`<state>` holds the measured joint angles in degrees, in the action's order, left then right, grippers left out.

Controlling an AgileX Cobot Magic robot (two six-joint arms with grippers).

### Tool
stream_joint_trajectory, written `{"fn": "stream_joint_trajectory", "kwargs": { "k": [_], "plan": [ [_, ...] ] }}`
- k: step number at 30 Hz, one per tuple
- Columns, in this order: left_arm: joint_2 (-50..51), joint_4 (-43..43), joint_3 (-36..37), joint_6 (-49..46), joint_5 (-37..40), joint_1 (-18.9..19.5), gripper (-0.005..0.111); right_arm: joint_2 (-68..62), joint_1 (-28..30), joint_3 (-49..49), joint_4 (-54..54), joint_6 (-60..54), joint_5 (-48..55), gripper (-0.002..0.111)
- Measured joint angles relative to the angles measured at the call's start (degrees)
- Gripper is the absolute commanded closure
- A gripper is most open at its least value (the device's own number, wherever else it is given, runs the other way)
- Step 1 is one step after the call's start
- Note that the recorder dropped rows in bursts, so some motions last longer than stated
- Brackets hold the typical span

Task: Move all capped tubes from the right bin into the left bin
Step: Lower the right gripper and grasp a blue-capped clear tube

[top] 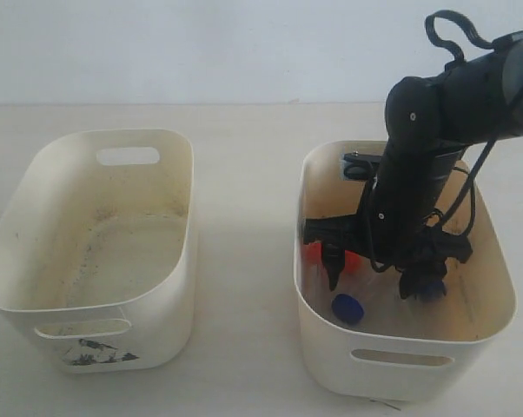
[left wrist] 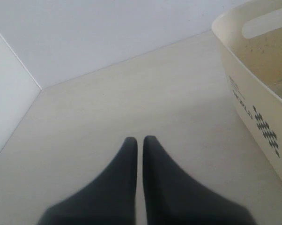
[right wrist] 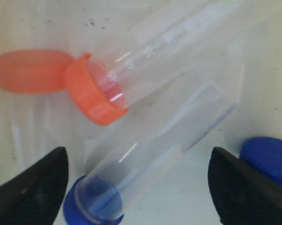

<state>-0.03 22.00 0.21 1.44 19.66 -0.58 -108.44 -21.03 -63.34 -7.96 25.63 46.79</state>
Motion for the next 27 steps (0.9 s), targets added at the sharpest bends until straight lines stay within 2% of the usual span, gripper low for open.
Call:
{"fn": "stream_joint_trajectory", "kwargs": {
  "k": [3, 5, 9, 12, 27],
  "plan": [
    [0.0, 0.0, 0.0, 0.0, 0.0, 0.0, 0.102, -1.14, 0.0, 0.0, 0.6, 0.0, 0.21, 0.033],
    [0.0, 0.0, 0.0, 0.0, 0.0, 0.0, 0.102, -1.7, 0.0, 0.0, 0.49, 0.12, 0.21, 0.041],
    [0.0, 0.0, 0.0, 0.0, 0.0, 0.0, 0.102, -2.04, 0.0, 0.0, 0.21, 0.12, 0.66, 0.077],
    [0.0, 0.0, 0.0, 0.0, 0.0, 0.0, 0.102, -2.08, 0.0, 0.0, 0.08, -0.09, 1.54, 0.109],
    [0.0, 0.0, 0.0, 0.0, 0.0, 0.0, 0.102, 2.17, 0.0, 0.0, -0.01, -2.5, 3.05, 0.108]
  ]
}}
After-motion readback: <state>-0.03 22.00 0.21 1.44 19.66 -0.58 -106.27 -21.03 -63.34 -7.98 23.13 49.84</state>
